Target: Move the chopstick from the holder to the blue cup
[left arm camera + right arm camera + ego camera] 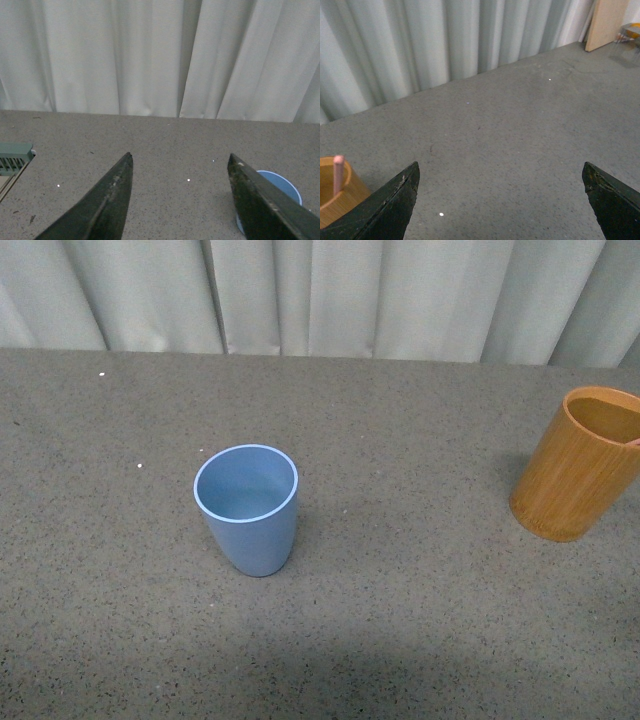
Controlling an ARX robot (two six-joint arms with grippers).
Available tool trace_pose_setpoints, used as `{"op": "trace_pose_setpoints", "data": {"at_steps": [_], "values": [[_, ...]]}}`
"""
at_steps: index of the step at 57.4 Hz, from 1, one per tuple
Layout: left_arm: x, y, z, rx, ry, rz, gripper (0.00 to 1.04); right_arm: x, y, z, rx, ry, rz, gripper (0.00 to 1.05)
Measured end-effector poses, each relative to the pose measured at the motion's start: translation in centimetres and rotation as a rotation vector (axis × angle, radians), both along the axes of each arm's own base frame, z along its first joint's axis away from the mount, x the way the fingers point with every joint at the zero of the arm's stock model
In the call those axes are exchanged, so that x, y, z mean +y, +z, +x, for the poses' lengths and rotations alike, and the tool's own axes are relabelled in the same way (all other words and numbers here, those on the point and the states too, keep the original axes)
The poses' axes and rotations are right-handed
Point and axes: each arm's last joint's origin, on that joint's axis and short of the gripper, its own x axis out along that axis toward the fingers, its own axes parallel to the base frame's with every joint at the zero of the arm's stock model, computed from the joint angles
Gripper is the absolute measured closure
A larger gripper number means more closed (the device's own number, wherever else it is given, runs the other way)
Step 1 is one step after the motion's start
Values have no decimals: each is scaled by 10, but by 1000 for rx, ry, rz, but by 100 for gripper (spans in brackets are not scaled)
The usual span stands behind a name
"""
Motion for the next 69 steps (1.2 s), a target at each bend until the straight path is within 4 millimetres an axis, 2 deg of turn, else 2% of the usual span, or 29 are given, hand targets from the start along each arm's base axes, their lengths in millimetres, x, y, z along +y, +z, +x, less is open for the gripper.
{"op": "trace_pose_setpoints", "data": {"at_steps": [6,12,14,20,25,36,48,69], "values": [[0,0,0,0,0,0,25,-4,10,25,98,57,64,10],[0,0,0,0,0,0,8,-7,12,49,190,115,157,10],[0,0,0,0,0,2,5,-7,13,56,200,127,188,10],[0,0,0,0,0,2,7,-7,17,73,203,137,231,10],[0,0,0,0,0,2,7,1,18,88,198,150,245,10],[0,0,0,0,0,2,7,23,5,107,218,199,270,10],[0,0,0,0,0,2,7,34,-10,118,244,203,287,10],[0,0,0,0,0,2,7,32,-30,132,254,184,329,10]]}}
